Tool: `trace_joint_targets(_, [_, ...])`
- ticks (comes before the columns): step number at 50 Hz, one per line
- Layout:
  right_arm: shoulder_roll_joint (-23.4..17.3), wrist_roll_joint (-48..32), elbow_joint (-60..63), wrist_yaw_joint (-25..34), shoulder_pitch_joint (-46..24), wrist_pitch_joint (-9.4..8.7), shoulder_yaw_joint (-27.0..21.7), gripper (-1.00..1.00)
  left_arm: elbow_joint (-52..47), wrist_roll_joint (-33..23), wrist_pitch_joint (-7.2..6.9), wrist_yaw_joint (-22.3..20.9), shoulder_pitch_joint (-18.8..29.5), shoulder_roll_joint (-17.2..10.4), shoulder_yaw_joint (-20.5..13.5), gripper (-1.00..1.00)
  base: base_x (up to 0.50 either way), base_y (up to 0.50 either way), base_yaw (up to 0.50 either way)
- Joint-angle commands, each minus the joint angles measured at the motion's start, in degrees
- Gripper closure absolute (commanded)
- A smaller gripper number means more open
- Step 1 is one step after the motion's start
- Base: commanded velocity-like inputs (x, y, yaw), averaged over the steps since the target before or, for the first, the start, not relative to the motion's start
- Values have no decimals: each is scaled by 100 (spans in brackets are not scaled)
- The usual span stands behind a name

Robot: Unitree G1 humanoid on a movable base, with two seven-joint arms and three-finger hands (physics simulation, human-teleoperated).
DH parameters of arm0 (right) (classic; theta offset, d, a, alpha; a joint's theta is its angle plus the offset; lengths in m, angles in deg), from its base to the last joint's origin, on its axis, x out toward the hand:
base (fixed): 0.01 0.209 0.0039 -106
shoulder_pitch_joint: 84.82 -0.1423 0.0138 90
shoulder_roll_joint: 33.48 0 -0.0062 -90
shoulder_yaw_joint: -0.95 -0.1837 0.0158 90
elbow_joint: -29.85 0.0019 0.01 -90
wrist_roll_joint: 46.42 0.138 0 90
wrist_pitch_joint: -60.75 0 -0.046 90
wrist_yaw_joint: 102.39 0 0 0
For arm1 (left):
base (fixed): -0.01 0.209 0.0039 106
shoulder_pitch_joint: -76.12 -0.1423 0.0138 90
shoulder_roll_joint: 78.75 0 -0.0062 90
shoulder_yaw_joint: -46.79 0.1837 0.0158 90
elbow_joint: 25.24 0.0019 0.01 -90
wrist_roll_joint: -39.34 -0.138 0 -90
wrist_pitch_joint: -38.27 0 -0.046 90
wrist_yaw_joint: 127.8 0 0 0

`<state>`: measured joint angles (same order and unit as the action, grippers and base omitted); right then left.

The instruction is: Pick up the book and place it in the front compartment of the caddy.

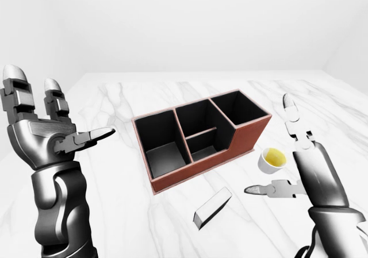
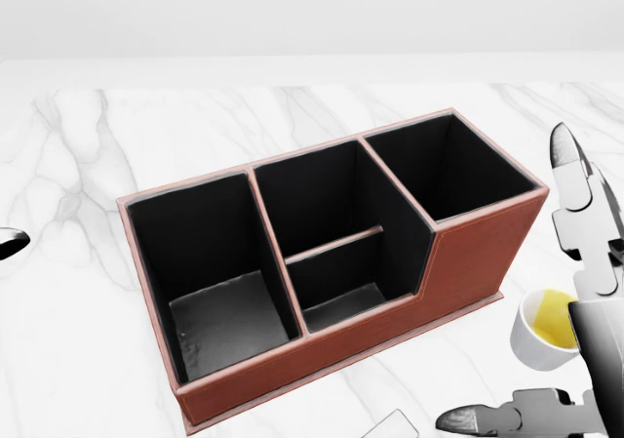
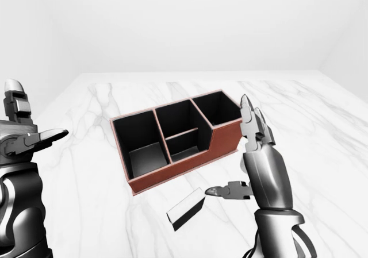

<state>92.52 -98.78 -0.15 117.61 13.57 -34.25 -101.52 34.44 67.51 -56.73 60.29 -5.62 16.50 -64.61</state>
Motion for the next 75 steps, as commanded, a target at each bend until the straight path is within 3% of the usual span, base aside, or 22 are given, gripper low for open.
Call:
trace_joint_targets(1, [0, -465, 0, 0, -334, 0, -291, -100, 455, -232, 0, 84, 43, 62, 201, -100, 0, 0, 0])
trace_joint_targets(19, [0, -708, 0, 0, -194, 0, -208, -100, 417, -306, 0, 62, 1, 111, 244, -100, 0, 0, 0])
trace_joint_targets(27, [0, -1045, 0, 0, 280, 0, 230, -100, 418, -336, 0, 58, -5, 123, 260, -100, 0, 0, 0])
trace_joint_targets(53, [0, -1775, 0, 0, 665, 0, 1046, -100, 445, -423, 0, 10, -48, 176, 313, -100, 0, 0, 0])
trace_joint_targets(62, [-728, -1990, 0, 0, 587, 0, 1603, -100, 446, -436, 0, 2, -48, 182, 316, -100, 0, 0, 0])
trace_joint_targets(67, [-1431, -2031, -33, 0, 676, 0, 2035, -100, 503, -440, 0, 1, -25, 177, 320, -100, 0, 0, 0])
trace_joint_targets(75, [-1852, -1903, -358, 0, 678, 0, 2280, -100, 501, -443, 0, -7, -33, 180, 326, -100, 0, 0, 0])
